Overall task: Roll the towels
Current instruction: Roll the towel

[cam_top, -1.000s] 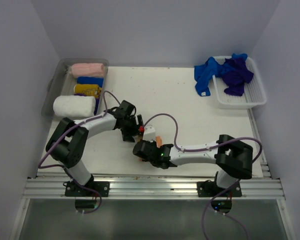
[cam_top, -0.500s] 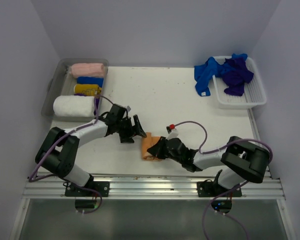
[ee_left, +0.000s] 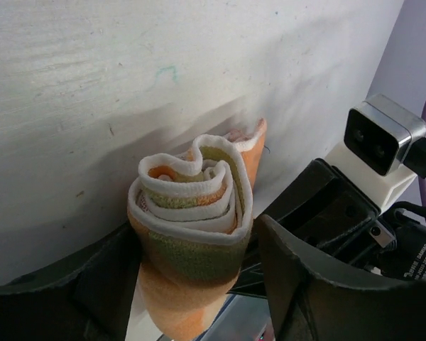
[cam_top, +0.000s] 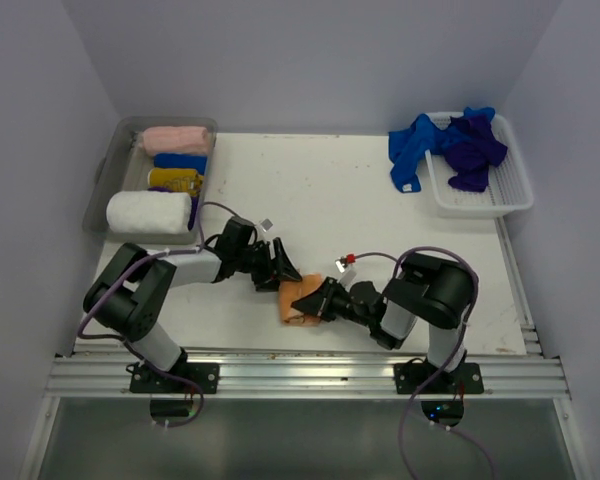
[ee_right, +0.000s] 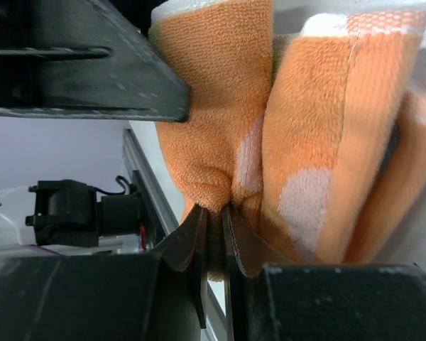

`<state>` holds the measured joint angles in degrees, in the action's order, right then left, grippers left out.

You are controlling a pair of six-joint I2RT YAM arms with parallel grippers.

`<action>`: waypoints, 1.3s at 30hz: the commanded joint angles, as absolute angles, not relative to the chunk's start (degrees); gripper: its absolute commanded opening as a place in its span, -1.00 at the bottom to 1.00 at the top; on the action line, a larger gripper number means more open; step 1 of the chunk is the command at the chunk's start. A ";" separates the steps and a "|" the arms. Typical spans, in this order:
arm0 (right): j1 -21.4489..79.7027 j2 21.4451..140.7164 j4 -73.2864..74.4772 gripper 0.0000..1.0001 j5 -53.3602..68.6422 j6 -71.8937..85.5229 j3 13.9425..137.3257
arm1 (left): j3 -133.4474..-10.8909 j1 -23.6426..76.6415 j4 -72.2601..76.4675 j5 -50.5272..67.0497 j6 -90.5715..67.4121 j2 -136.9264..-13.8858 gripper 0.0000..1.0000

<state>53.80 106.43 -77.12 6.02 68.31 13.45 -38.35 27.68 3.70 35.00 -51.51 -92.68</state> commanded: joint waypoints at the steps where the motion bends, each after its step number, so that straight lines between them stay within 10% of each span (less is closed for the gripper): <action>1: 53.09 112.75 -89.47 -1.00 11.94 69.96 13.09 | -37.62 28.91 11.16 38.59 -54.05 -94.57 0.32; 9: 52.47 106.19 -72.64 -0.91 13.80 66.72 16.61 | -38.93 29.44 5.81 34.20 -53.61 -93.87 -1.00; 18: 52.47 69.91 -6.85 0.10 -6.02 46.67 29.00 | -38.14 27.60 1.06 30.94 -53.35 -89.12 -1.00; 34: 52.12 79.97 -1.82 0.04 -4.31 54.58 31.03 | -38.94 27.51 -2.55 29.80 -50.89 -88.59 -1.00; 39: 52.03 87.08 -4.75 -0.45 -2.46 52.56 33.82 | -39.64 27.51 -4.13 29.45 -49.40 -87.89 -1.00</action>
<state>52.07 82.76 -4.03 -3.70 53.17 31.97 -37.82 27.86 -2.37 30.15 -51.88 -90.08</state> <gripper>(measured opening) 0.333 0.107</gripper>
